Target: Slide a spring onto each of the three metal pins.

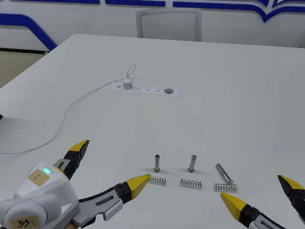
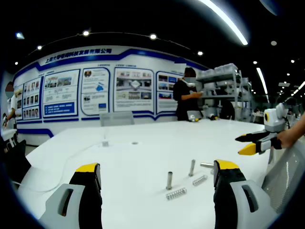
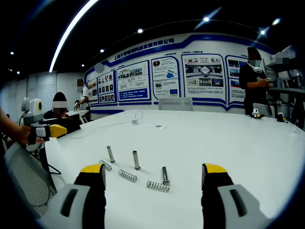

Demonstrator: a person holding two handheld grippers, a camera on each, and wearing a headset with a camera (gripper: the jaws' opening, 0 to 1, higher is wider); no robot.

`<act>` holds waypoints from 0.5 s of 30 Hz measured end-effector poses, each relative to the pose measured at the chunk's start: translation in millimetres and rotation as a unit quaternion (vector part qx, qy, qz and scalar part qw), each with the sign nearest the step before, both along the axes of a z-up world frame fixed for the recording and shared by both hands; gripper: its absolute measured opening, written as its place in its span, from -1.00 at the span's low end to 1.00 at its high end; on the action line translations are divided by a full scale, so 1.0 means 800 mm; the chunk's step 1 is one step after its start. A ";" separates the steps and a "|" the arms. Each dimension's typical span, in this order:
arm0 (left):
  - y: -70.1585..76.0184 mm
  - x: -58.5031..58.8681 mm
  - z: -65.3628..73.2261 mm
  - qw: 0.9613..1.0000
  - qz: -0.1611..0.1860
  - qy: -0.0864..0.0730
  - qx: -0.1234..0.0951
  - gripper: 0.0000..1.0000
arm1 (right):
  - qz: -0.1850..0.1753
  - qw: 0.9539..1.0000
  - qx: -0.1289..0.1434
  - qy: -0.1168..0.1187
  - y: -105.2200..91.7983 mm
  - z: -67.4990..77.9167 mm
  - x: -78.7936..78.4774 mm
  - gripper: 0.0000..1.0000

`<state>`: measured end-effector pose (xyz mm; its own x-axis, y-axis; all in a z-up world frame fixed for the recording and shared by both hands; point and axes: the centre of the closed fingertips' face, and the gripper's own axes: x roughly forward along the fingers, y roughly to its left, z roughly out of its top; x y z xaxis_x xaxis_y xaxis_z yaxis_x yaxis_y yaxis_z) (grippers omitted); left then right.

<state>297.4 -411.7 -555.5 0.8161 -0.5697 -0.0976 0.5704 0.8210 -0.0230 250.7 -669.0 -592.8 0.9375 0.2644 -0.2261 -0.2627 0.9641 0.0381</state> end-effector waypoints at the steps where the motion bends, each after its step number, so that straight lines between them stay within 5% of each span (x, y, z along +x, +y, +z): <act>1: 0.000 0.000 -0.001 1.000 0.000 0.001 0.001 1.00 | 0.001 1.000 -0.001 0.001 0.000 0.000 0.000 0.67; 15: 0.000 -0.001 -0.006 1.000 -0.001 0.008 0.007 1.00 | 0.005 1.000 -0.003 0.008 0.002 -0.004 0.000 0.67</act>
<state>296.8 -411.6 -560.0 0.8136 -0.5690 -0.1195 0.5709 0.8208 -0.0209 250.4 -667.1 -596.1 0.9313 0.2720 -0.2422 -0.2714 0.9618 0.0362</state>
